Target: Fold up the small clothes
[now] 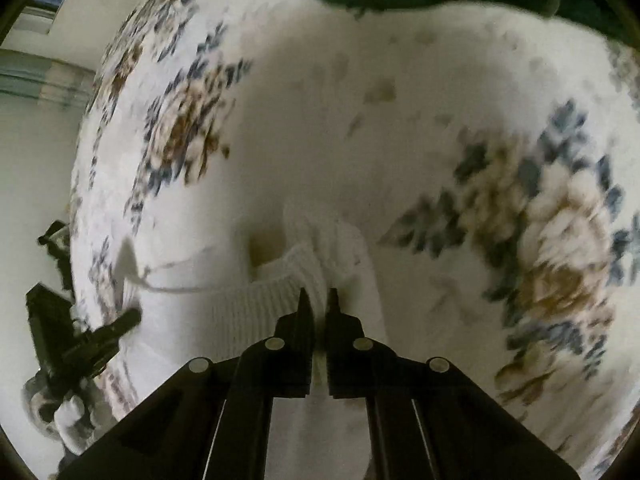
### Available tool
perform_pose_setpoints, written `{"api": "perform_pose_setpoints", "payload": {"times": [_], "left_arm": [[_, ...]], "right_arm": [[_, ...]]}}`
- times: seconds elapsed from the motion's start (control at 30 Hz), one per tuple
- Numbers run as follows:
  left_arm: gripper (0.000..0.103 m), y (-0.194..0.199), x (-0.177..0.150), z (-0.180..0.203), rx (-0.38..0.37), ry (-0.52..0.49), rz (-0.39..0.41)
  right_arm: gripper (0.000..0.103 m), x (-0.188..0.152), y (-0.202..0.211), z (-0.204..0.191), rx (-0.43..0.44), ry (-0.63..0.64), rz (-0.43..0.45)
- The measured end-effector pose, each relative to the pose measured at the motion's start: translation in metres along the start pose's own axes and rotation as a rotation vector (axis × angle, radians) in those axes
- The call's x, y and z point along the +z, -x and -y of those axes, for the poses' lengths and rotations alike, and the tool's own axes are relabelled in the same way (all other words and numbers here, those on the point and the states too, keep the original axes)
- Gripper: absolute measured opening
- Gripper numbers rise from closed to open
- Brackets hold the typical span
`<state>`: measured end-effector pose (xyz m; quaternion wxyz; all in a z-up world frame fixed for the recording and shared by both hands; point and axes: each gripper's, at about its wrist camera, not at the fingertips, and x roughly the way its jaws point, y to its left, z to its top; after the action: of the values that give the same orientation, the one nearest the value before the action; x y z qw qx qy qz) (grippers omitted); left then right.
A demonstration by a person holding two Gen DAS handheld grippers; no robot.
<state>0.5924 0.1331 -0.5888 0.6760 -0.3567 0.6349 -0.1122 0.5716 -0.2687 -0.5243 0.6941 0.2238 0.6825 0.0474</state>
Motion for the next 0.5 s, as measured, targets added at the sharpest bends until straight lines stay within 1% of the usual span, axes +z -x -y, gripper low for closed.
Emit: {"api": "perform_pose_setpoints", "payload": {"times": [0.03, 0.07, 0.1, 0.13, 0.17, 0.2, 0.23, 0.3, 0.37, 0.4, 0.5], "left_arm": [[0.015, 0.003, -0.002, 0.0, -0.022, 0.007, -0.004], [0.028, 0.007, -0.005, 0.0, -0.036, 0.012, -0.001], [0.035, 0.016, -0.009, 0.0, -0.051, 0.013, 0.009], [0.047, 0.023, -0.013, 0.0, -0.075, 0.014, 0.02], [0.057, 0.035, -0.019, -0.002, -0.12, 0.018, 0.039], [0.059, 0.043, -0.024, -0.003, -0.139, 0.02, 0.054], [0.06, 0.051, -0.031, -0.005, -0.15, 0.02, 0.067], [0.061, 0.063, -0.051, -0.014, -0.177, 0.017, 0.076], [0.061, 0.066, -0.065, -0.022, -0.172, 0.021, 0.071], [0.062, 0.062, -0.075, -0.03, -0.197, 0.034, 0.053], [0.062, 0.038, -0.088, -0.043, -0.218, 0.043, -0.002]], "right_arm": [[0.011, -0.001, 0.0, 0.002, 0.015, -0.009, -0.009], [0.014, -0.003, 0.002, 0.004, 0.037, -0.019, -0.016], [0.025, -0.005, 0.004, 0.006, 0.057, -0.023, -0.021], [0.047, -0.008, 0.007, 0.008, 0.08, -0.03, -0.029], [0.059, -0.011, 0.012, 0.012, 0.1, -0.041, -0.033], [0.077, -0.016, 0.018, 0.017, 0.132, -0.057, -0.028], [0.087, -0.023, 0.023, 0.022, 0.18, -0.075, -0.027], [0.091, -0.039, 0.025, 0.031, 0.268, -0.11, -0.066], [0.098, -0.057, 0.018, 0.039, 0.339, -0.135, -0.108], [0.102, -0.064, 0.012, 0.041, 0.355, -0.139, -0.129], [0.102, -0.088, -0.017, 0.049, 0.398, -0.166, -0.182]]}}
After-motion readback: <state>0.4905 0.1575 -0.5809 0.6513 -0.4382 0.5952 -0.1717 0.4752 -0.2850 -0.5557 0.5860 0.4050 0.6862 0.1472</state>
